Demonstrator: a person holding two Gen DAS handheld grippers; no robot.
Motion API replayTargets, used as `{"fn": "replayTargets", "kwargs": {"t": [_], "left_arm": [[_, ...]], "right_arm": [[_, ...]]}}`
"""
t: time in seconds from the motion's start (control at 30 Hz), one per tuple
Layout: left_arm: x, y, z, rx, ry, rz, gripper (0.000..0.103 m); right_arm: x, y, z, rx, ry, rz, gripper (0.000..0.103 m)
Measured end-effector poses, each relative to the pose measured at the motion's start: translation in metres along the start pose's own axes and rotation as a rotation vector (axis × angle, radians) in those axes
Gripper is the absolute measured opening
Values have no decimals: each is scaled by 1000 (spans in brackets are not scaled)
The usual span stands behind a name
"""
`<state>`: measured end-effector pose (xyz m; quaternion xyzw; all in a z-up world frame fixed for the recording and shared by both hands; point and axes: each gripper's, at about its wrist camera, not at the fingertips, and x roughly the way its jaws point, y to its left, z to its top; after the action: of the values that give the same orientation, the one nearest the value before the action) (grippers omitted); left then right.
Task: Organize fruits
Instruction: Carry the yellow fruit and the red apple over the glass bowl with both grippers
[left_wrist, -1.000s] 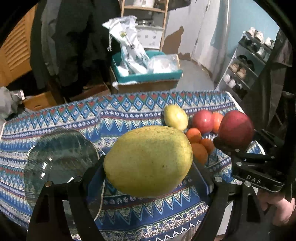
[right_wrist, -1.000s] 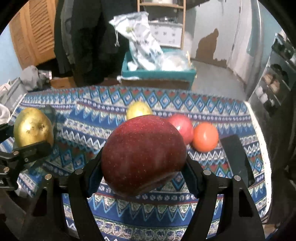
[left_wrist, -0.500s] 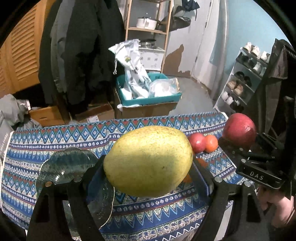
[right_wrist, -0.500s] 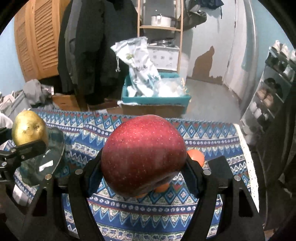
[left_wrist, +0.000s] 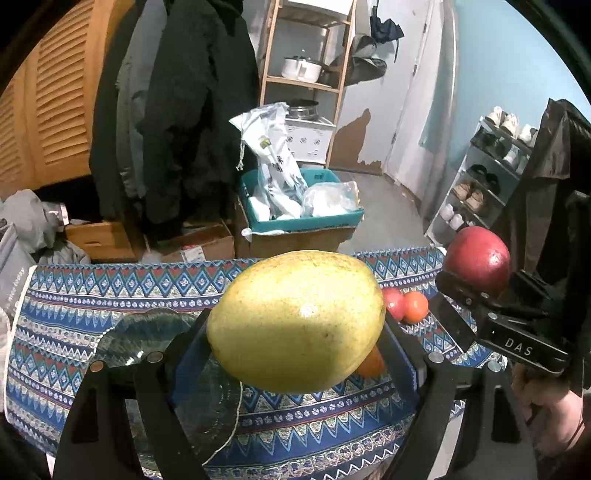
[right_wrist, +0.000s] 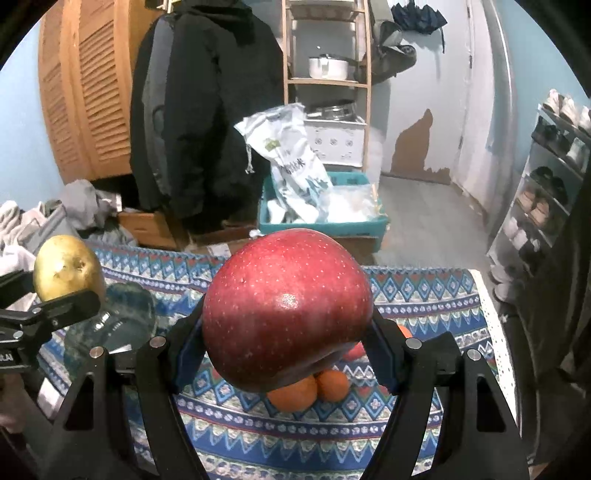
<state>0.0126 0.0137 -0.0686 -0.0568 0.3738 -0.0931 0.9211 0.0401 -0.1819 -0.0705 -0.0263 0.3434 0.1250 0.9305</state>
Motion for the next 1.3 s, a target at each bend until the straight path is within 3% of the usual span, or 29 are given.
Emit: {"fn": "replayTargets", "kwargs": {"t": [0.6, 1.0, 1.3], "left_arm": [[-8, 48, -3, -76, -14, 71, 86], [-13, 102, -14, -167, -7, 145, 86], [-7, 155, -33, -268, 47, 212, 86]], "right_arm": [[22, 60, 24, -35, 6, 114, 74], [53, 116, 31, -90, 38, 176, 74], [84, 153, 28, -114, 108, 232, 74]]}}
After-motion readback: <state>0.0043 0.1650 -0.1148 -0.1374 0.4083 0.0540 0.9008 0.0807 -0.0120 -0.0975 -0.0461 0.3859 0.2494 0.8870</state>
